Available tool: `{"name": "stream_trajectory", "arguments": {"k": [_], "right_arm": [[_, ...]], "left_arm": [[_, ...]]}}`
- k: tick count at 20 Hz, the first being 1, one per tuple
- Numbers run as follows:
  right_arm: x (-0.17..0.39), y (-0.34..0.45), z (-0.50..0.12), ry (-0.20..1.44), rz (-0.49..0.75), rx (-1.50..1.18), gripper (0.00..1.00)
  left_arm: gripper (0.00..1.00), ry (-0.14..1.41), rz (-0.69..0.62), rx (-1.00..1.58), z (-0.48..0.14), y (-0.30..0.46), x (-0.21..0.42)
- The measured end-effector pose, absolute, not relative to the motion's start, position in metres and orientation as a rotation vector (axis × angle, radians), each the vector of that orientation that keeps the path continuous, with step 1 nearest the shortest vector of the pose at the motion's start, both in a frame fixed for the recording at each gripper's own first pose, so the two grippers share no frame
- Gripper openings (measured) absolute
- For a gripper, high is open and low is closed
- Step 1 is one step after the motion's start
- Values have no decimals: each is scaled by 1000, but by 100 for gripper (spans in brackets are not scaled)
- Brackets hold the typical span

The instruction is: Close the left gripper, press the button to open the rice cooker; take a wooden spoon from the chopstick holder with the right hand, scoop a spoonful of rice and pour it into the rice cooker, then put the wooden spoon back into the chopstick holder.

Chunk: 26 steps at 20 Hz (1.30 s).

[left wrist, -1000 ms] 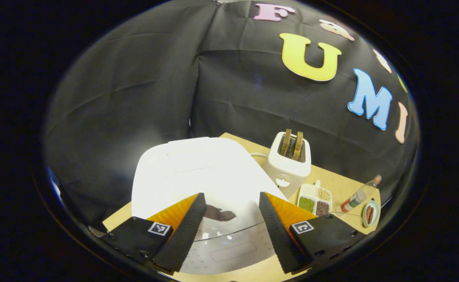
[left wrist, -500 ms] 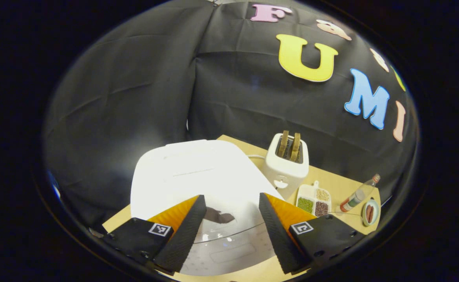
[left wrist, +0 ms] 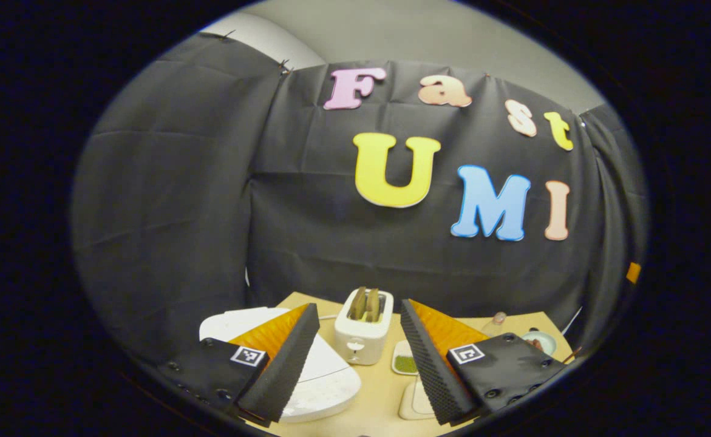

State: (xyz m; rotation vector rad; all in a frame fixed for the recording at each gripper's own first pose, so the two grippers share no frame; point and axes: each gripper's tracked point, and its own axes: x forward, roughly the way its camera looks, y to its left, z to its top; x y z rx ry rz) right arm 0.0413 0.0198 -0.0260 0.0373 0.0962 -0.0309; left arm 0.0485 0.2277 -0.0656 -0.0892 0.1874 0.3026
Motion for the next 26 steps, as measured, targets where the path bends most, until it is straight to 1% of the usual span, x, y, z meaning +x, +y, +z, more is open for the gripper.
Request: {"name": "stream_trajectory", "arguments": {"k": [5,6,7,8,10,11,12,13,14,17,18,19,21,22,24,25,26], "right_arm": [[42,16,2,42,-14,64,96],[41,17,10,22,-5,74,97],[40,18,11,15,6,78,96],[40,20,10,20,20,76,96],[40,23,10,23,49,79,97],[39,24,9,28,64,81,97],[38,27,7,35,85,87,97],[37,30,5,38,105,92,97],[39,31,6,37,114,94,97],[35,30,7,46,95,97,96],[31,32,11,39,86,99,96],[29,33,15,30,74,96,96],[22,41,17,25,67,86,96],[19,47,22,18,67,80,97],[13,53,19,21,63,68,96],[10,56,18,21,59,65,96],[9,60,18,21,58,59,97]], "left_arm": [[92,15,201,-107,19,150,31],[94,-3,186,-119,25,137,29],[92,-4,185,-108,26,129,28],[95,5,190,-87,21,124,26],[95,27,178,-73,12,108,21],[92,39,181,-65,9,104,19],[95,47,186,-58,6,102,15],[92,48,193,-60,5,101,12],[95,45,196,-69,6,100,10],[95,33,179,-68,11,96,1],[97,36,170,-62,11,96,-1],[95,42,158,-64,9,96,-3],[95,46,143,-76,11,98,-7],[92,37,140,-78,16,103,-9],[92,33,127,-86,17,109,-12],[95,33,121,-87,18,113,-14],[92,30,117,-88,20,116,-16]]}}
